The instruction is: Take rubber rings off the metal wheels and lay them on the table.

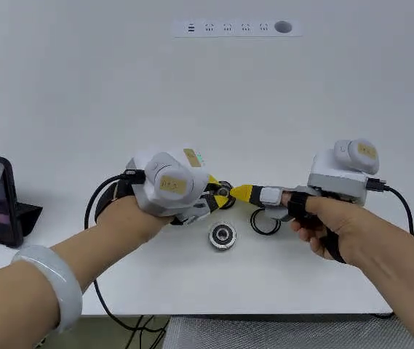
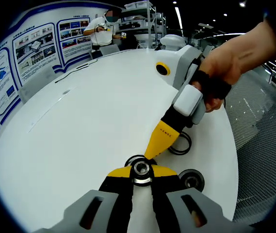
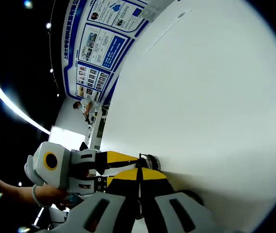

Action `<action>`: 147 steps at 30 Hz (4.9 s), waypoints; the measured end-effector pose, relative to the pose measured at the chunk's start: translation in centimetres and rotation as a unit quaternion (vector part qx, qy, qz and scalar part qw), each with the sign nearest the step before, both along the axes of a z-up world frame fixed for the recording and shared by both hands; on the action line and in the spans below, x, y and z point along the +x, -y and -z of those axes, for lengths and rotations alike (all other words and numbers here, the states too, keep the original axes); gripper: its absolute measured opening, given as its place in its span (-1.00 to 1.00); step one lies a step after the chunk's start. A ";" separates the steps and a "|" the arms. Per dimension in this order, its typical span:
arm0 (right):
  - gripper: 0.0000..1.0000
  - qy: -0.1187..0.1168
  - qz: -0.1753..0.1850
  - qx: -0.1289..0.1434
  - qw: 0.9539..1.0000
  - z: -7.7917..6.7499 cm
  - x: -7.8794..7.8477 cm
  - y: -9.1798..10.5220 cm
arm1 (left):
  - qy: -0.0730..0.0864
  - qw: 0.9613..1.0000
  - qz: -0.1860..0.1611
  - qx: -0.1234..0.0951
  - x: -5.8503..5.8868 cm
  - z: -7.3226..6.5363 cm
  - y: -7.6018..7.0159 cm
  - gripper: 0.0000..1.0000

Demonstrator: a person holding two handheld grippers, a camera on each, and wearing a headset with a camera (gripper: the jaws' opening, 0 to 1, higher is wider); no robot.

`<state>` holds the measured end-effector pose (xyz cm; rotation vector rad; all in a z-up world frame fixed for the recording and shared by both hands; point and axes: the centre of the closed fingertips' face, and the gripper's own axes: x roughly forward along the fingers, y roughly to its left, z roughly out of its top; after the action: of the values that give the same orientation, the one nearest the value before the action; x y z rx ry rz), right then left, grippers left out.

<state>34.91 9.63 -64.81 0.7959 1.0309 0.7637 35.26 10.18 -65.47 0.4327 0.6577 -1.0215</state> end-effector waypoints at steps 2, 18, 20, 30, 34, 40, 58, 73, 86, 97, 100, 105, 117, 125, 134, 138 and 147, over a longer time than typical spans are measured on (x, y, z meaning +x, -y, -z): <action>-0.97 -0.001 0.000 -0.001 1.000 0.1 0.0 0.0 | 0.000 1.000 -0.002 -0.003 0.0 0.0 0.0 -0.71; -0.97 0.000 0.000 -0.002 1.000 0.0 -0.1 0.0 | 0.011 1.000 -0.009 -0.012 -0.1 -0.5 -0.5 -0.56; -0.97 0.001 0.000 -0.002 1.000 0.0 -0.1 0.0 | 0.011 1.000 -0.010 -0.013 -0.1 -0.6 -0.6 -0.54; -0.97 0.003 -0.002 0.003 1.000 -0.4 -0.3 -0.1 | 0.012 1.000 -0.016 -0.013 -0.3 -0.5 -0.9 -0.35; -0.97 0.004 -0.003 0.008 1.000 -0.7 -0.5 -0.2 | 0.012 1.000 -0.022 -0.016 -0.4 -0.5 -1.3 -0.27; -0.97 0.006 -0.005 0.016 1.000 -1.3 -1.0 -0.6 | 0.012 0.999 -0.026 -0.019 -0.6 -0.6 -1.7 -0.25; -0.96 0.015 0.019 0.048 0.999 -3.8 -2.5 0.9 | 0.010 0.999 -0.041 -0.023 -1.5 -0.7 -3.2 -0.11; -0.96 -0.002 0.054 0.019 0.998 -2.3 -3.6 5.8 | 0.003 0.998 -0.052 -0.026 -2.1 -0.4 -3.9 -0.02; -0.96 -0.023 0.058 -0.020 0.998 0.1 -3.9 7.2 | -0.001 0.999 -0.050 -0.022 -2.4 -0.4 -4.0 -0.07; -0.95 0.026 -0.008 -0.113 0.993 1.2 -4.4 7.3 | 0.000 0.999 -0.048 -0.019 -2.4 -0.3 -4.2 -0.10; -0.92 0.051 -0.044 -0.143 0.987 1.5 -4.6 7.3 | 0.000 0.999 -0.047 -0.019 -2.4 -0.3 -4.0 -0.10; -0.85 0.083 -0.075 -0.172 0.979 1.6 -4.5 7.3 | 0.000 0.999 -0.047 -0.022 -2.3 -0.4 -3.9 -0.11; -0.65 0.118 -0.097 -0.193 0.969 1.1 -4.1 8.0 | 0.005 0.999 -0.046 -0.026 -2.0 -0.9 -3.4 -0.12; -0.63 0.151 -0.123 -0.207 0.959 0.6 -3.8 7.6 | 0.008 0.999 -0.041 -0.032 -1.8 -1.3 -2.7 -0.20; -0.67 0.154 -0.111 -0.188 0.964 0.0 -2.7 6.2 | 0.013 0.999 -0.033 -0.033 -1.3 -1.5 -1.8 -0.28; -0.69 0.153 -0.108 -0.179 0.966 -0.1 -2.4 5.5 | 0.015 0.999 -0.030 -0.033 -1.1 -1.6 -1.5 -0.38; -0.71 0.151 -0.098 -0.164 0.970 -0.6 -2.1 4.2 | 0.019 0.999 -0.023 -0.025 -0.6 -1.5 -0.8 -0.50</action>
<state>32.83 5.44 -64.23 0.2859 0.9346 0.8255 34.63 10.98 -64.01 0.3908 0.6050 -0.9827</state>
